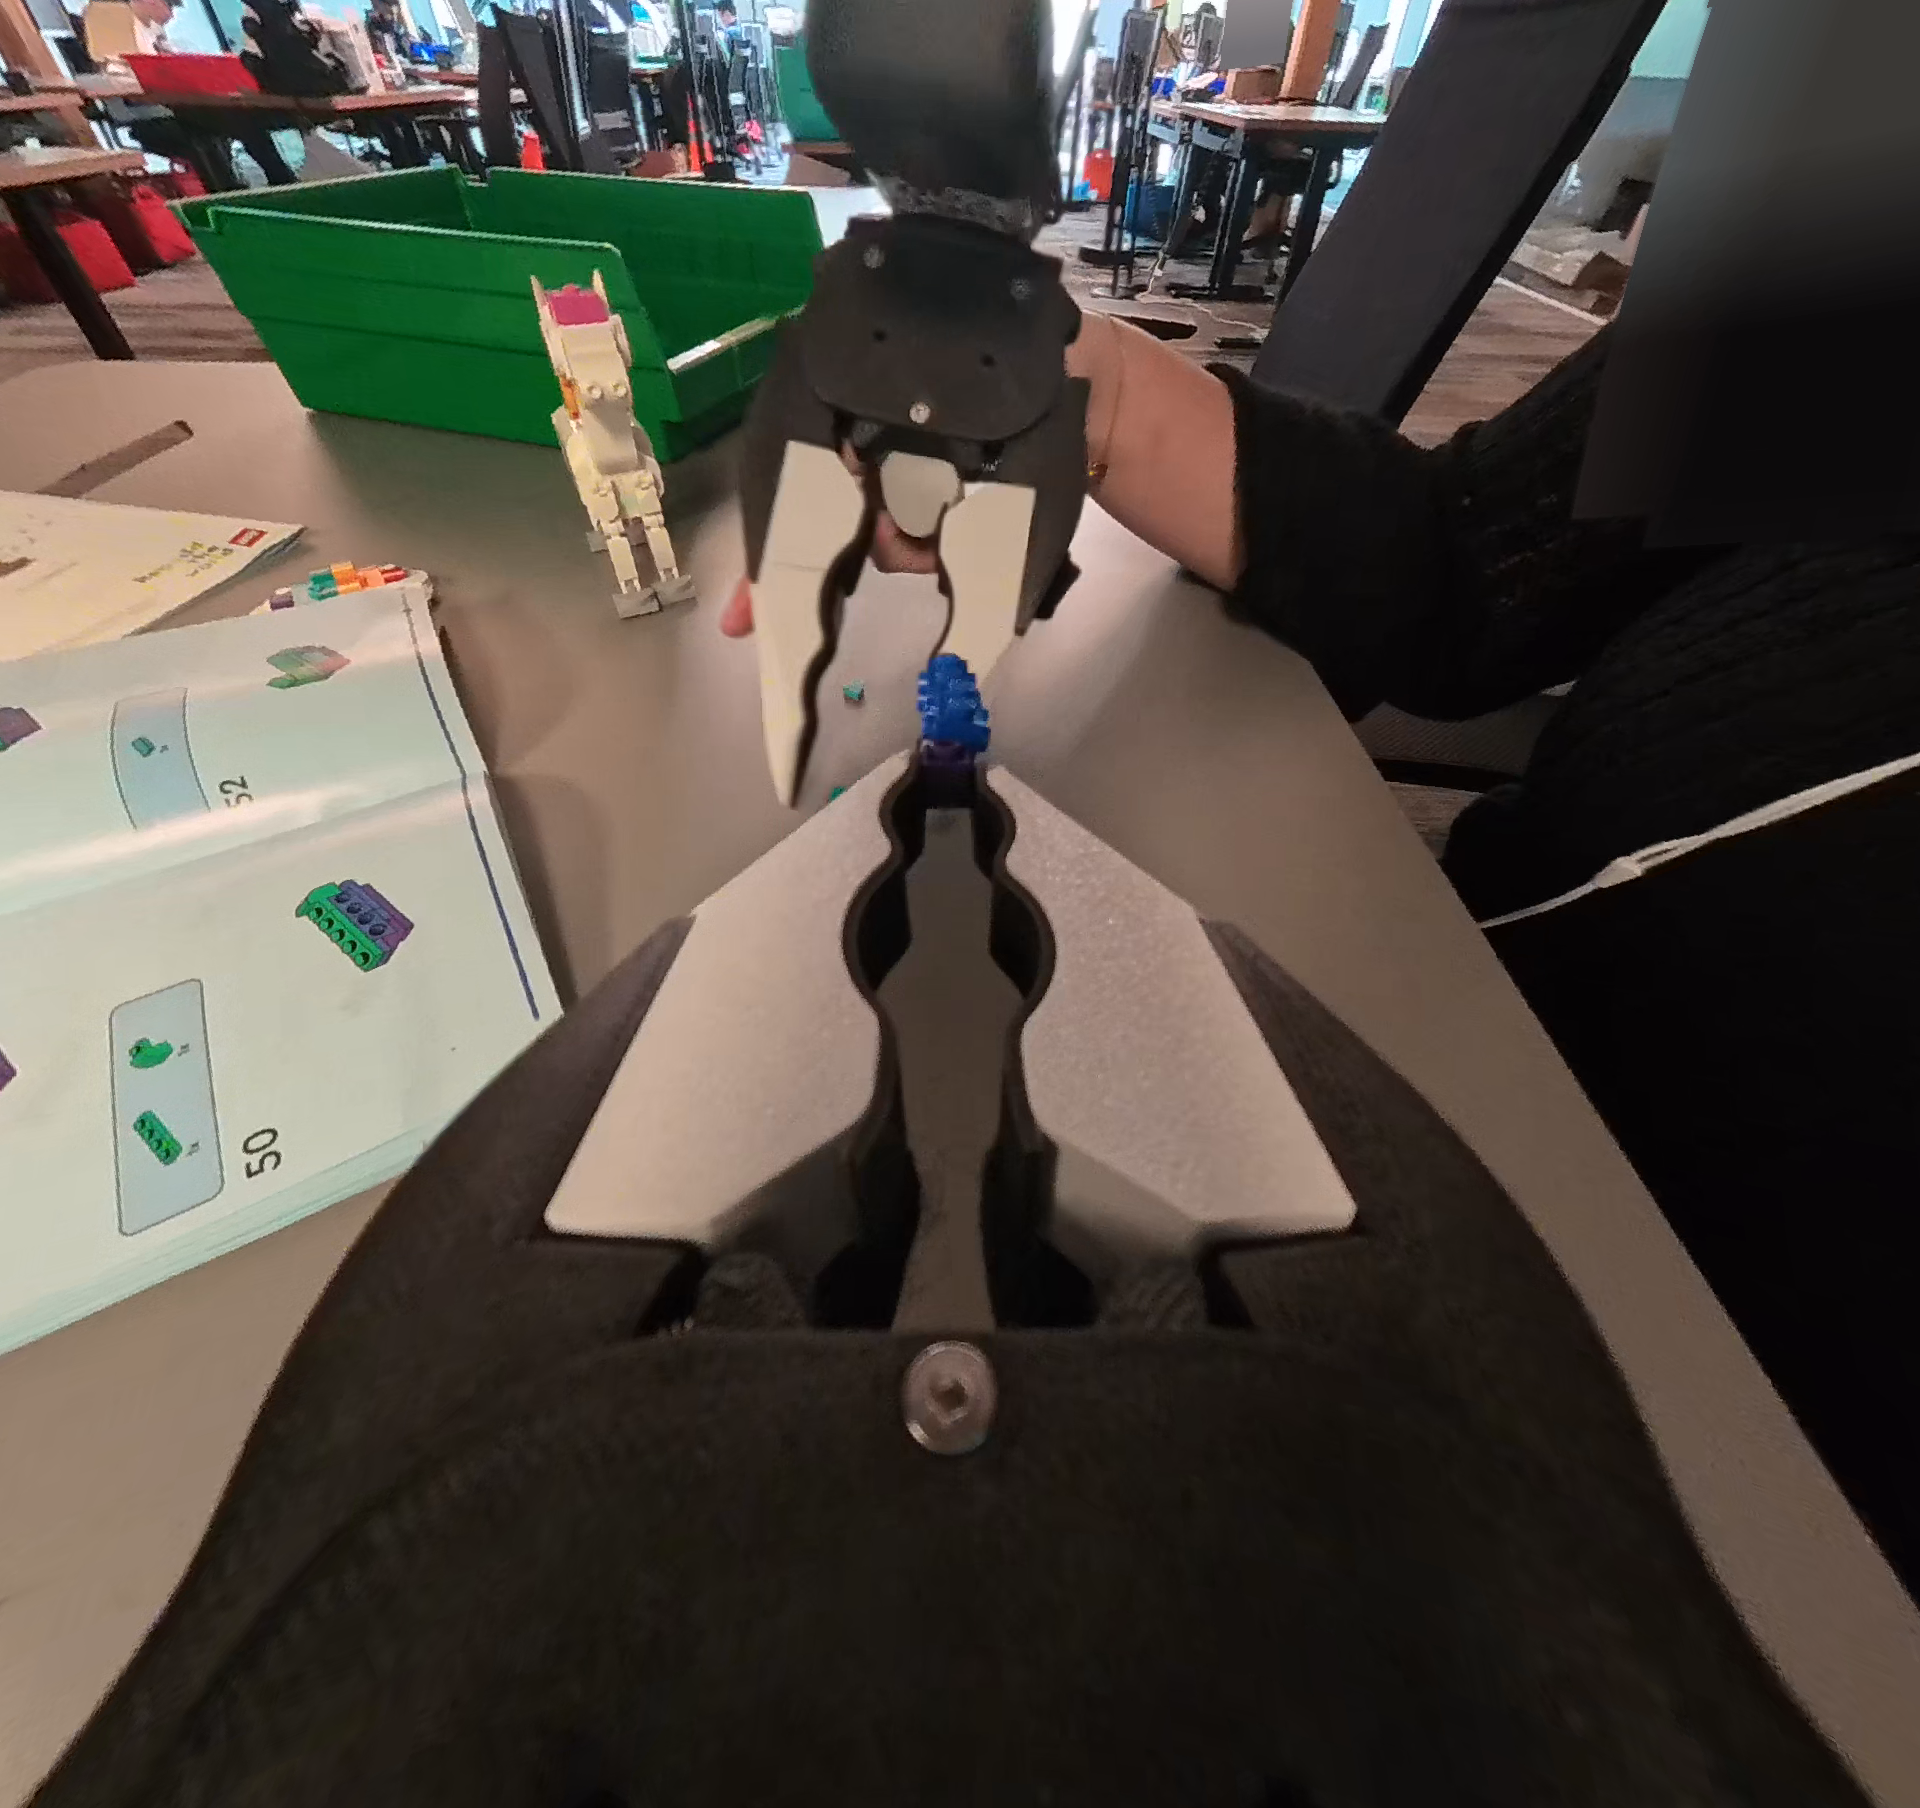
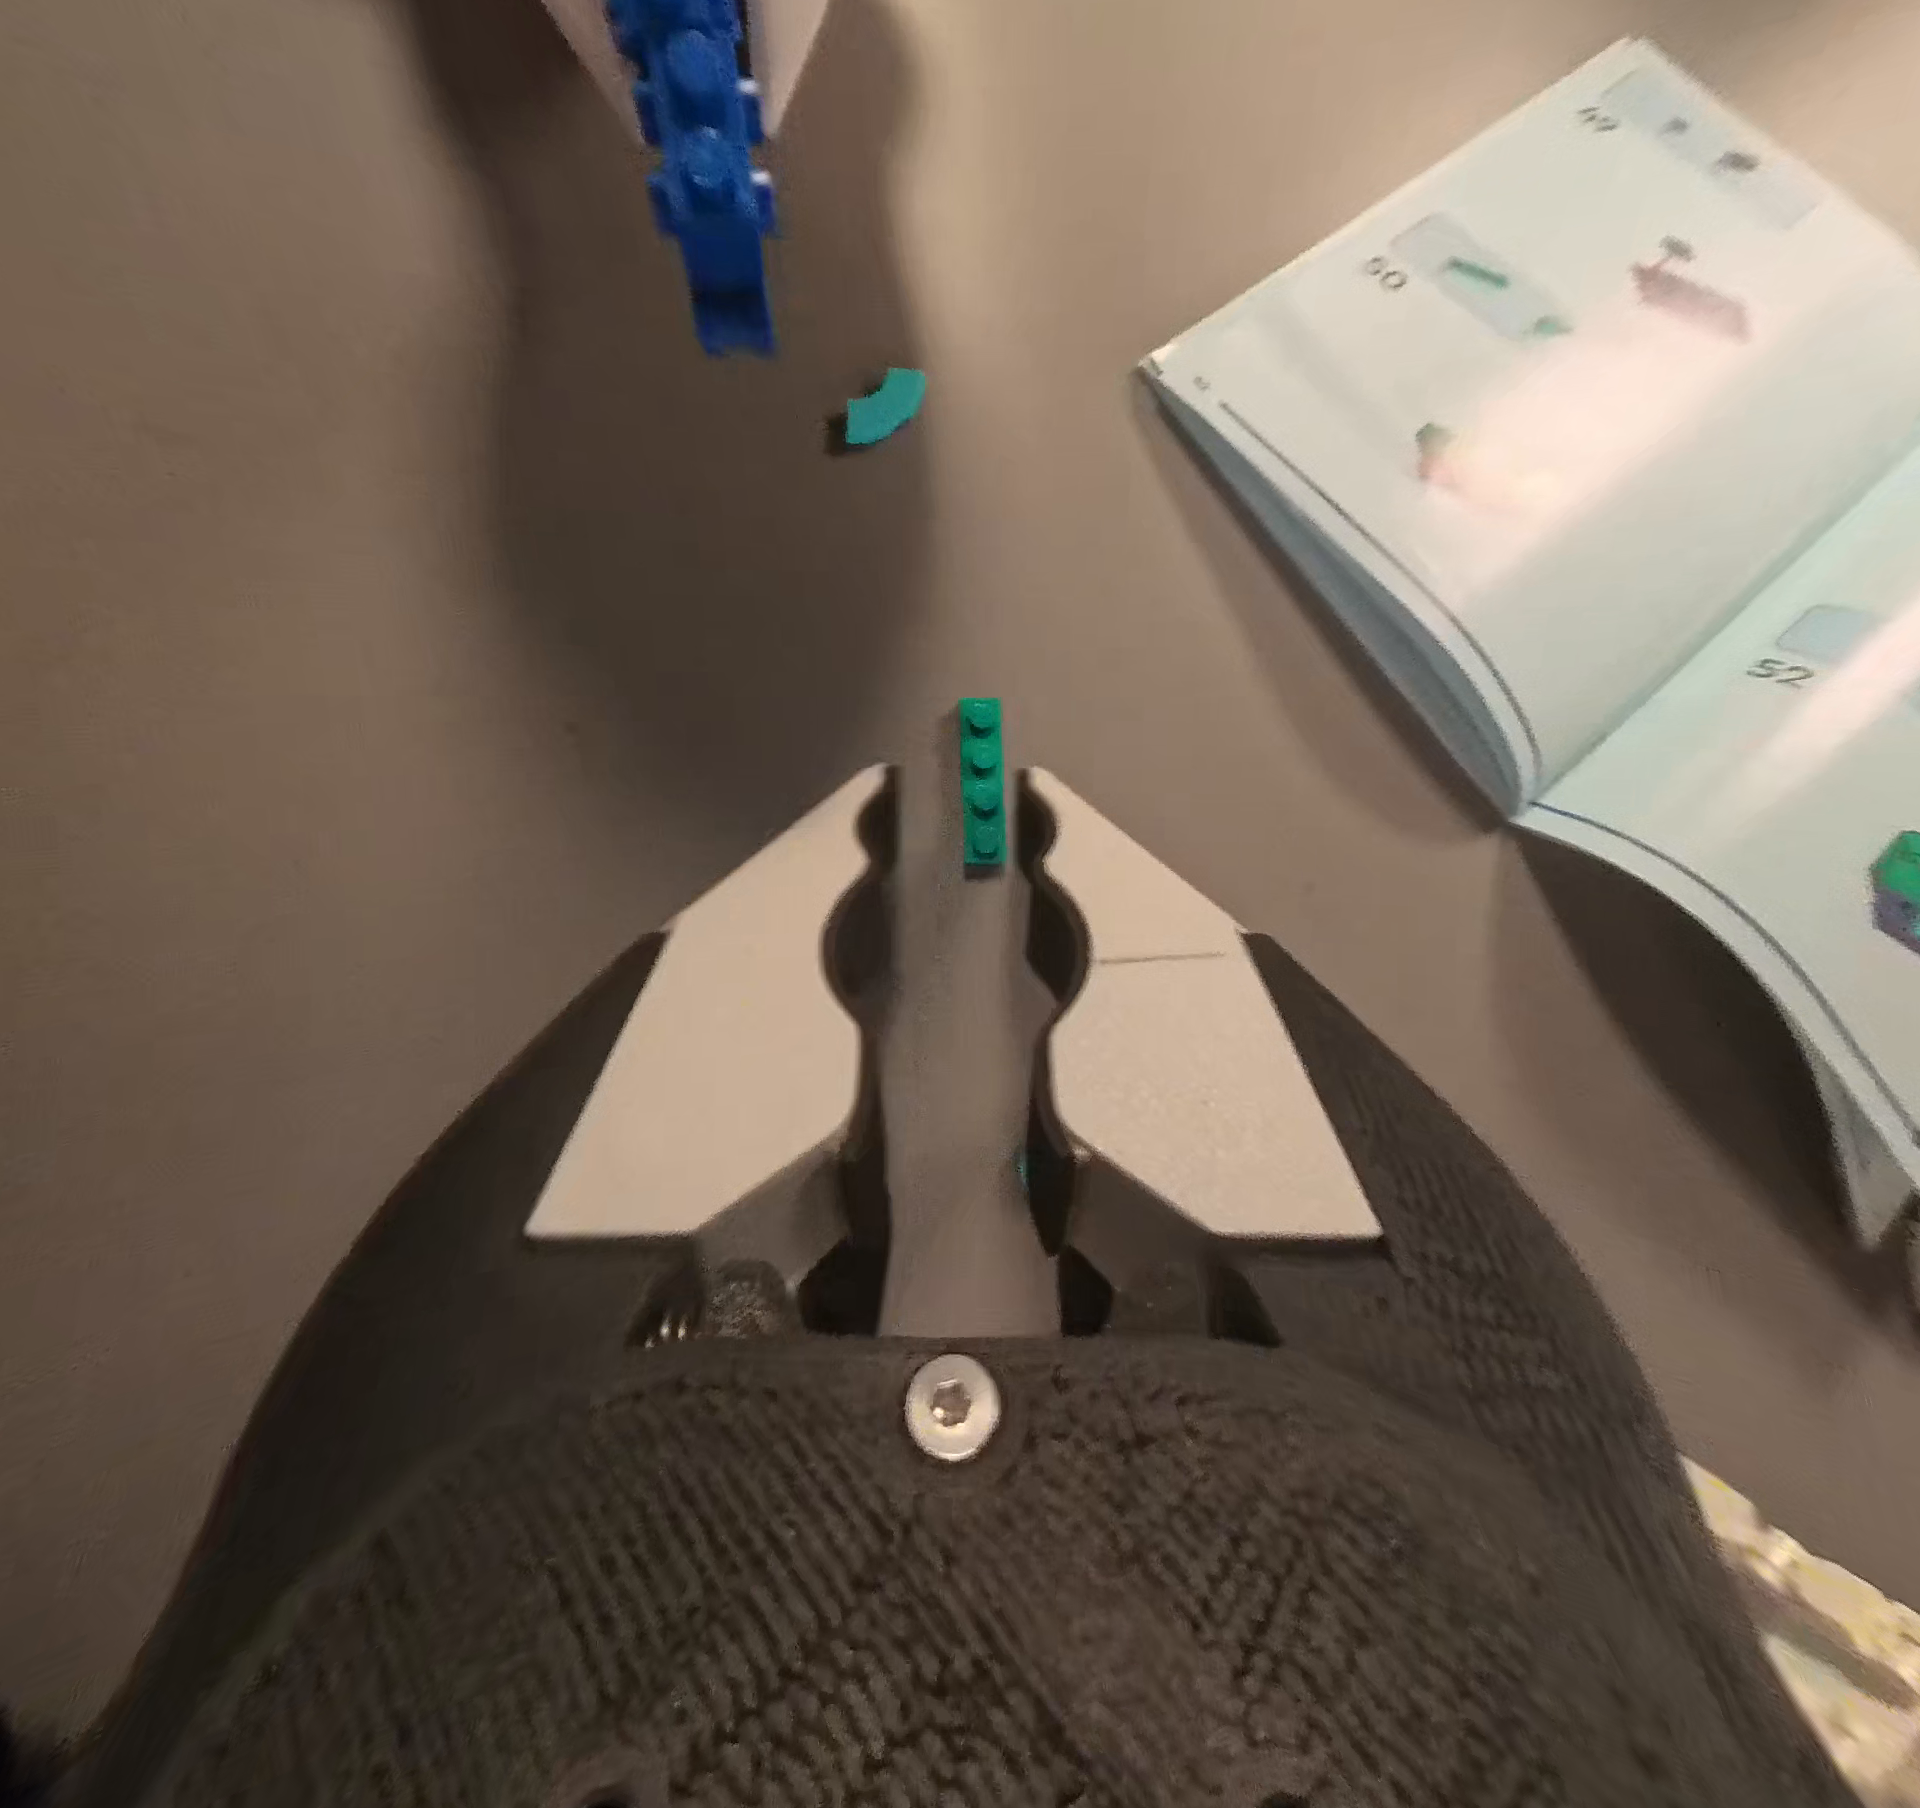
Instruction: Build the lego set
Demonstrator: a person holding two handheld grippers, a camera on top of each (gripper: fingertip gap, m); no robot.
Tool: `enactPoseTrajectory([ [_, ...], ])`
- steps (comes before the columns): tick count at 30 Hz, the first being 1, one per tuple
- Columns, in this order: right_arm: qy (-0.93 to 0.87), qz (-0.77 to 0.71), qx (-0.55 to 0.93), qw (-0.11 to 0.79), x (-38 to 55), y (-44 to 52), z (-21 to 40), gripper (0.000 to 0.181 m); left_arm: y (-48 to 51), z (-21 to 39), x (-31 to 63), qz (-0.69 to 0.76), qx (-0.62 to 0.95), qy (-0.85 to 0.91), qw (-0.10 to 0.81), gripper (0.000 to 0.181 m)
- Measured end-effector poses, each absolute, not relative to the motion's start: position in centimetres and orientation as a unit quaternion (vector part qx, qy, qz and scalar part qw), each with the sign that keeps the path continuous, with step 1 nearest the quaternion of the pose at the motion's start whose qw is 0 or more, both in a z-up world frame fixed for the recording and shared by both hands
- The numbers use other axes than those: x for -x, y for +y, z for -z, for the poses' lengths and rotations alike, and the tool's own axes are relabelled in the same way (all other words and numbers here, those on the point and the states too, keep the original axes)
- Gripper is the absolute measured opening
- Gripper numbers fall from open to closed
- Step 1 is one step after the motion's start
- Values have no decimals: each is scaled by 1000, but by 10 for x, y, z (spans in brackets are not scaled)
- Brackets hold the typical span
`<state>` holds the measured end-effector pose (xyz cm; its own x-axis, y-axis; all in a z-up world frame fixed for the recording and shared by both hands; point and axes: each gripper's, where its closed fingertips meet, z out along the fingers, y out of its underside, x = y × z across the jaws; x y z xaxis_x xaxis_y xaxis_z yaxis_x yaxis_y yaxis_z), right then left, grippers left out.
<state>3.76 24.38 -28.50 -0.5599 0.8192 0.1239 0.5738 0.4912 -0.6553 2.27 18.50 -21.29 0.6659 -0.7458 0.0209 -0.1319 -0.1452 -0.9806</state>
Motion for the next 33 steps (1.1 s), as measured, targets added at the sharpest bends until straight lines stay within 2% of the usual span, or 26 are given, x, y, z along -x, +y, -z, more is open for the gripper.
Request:
enactPoseTrajectory([
  [1,-833,-289,416,221,-37,244,282,35,184,212,-23,266,705,314,578,7],
  [2,-830,-299,407,237,-35,244,276,43,184,212,-24,265,702,317,580,8],
  [4,-815,-364,363,268,-29,226,250,47,183,211,-25,260,697,325,584,7],
  [7,-784,-468,275,303,-28,186,207,34,182,213,-28,251,697,335,582,8],
  [9,-777,-481,242,327,-26,173,197,28,182,215,-29,246,698,340,580,8],
  [15,-782,-453,241,352,-18,173,203,10,181,214,-30,246,695,343,582,8],
  [26,-762,-514,261,294,-22,166,196,9,176,208,-33,182,669,391,605,7],
  [33,-778,-464,237,351,-18,171,201,9,180,212,-29,204,691,363,591,7],
])
